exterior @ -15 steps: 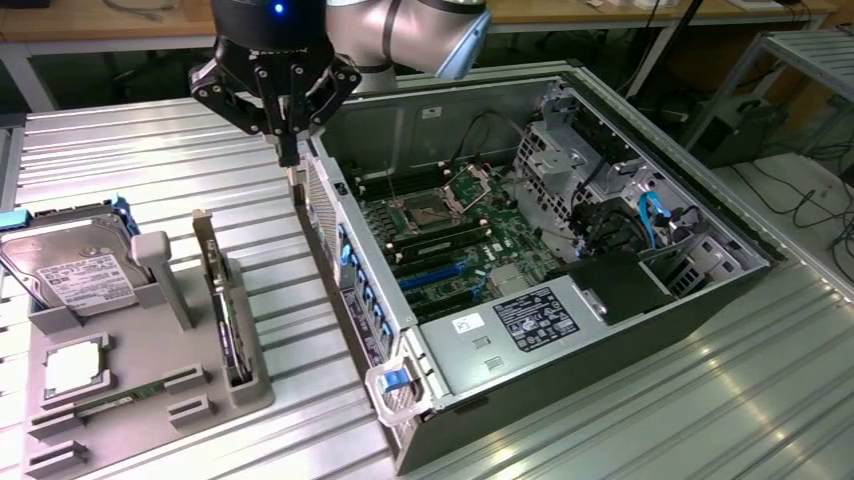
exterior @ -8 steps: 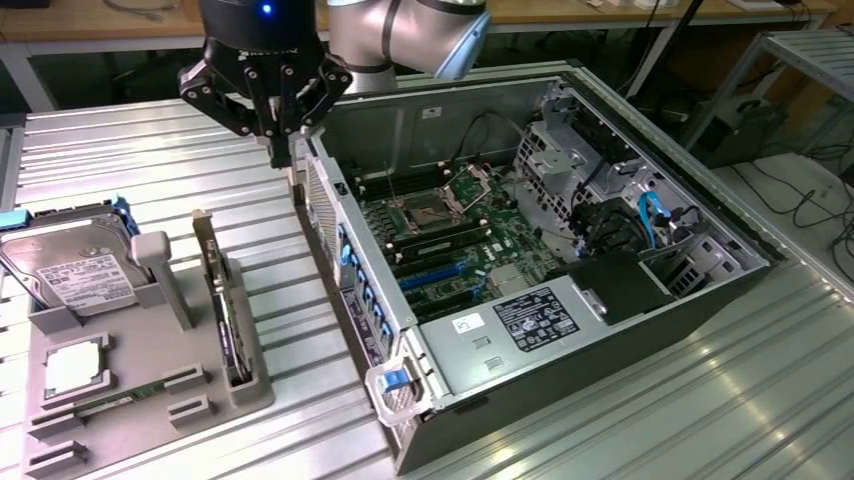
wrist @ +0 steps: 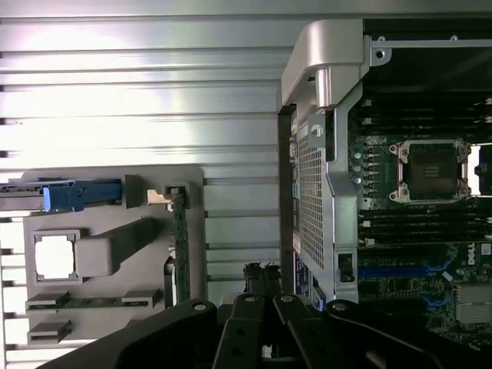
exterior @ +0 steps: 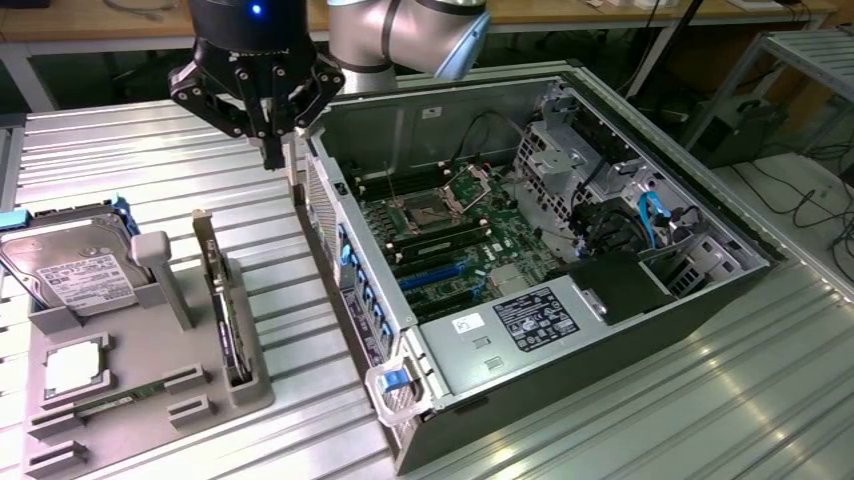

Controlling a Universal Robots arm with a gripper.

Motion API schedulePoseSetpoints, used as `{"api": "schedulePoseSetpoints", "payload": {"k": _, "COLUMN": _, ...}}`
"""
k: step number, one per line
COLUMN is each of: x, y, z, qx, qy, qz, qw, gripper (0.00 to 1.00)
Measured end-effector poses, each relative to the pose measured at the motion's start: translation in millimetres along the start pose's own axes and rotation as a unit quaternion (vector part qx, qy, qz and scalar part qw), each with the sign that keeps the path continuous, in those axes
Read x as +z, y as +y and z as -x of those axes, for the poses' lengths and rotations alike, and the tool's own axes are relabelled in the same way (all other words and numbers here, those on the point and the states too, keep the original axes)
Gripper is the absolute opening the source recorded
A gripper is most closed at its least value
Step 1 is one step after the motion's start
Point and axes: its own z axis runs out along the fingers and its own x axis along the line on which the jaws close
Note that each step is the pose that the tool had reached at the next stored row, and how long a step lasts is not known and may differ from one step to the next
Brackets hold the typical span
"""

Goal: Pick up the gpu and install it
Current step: 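Reach for the gpu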

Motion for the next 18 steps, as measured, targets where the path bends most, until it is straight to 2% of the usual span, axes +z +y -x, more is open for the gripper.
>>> {"api": "schedulePoseSetpoints", "payload": {"k": 18, "x": -0.6, "y": -2.1, "z": -20.6, "qx": -0.005, "qy": 0.0002, "qz": 0.0001, "qw": 1.0000, "gripper": 0.11}}
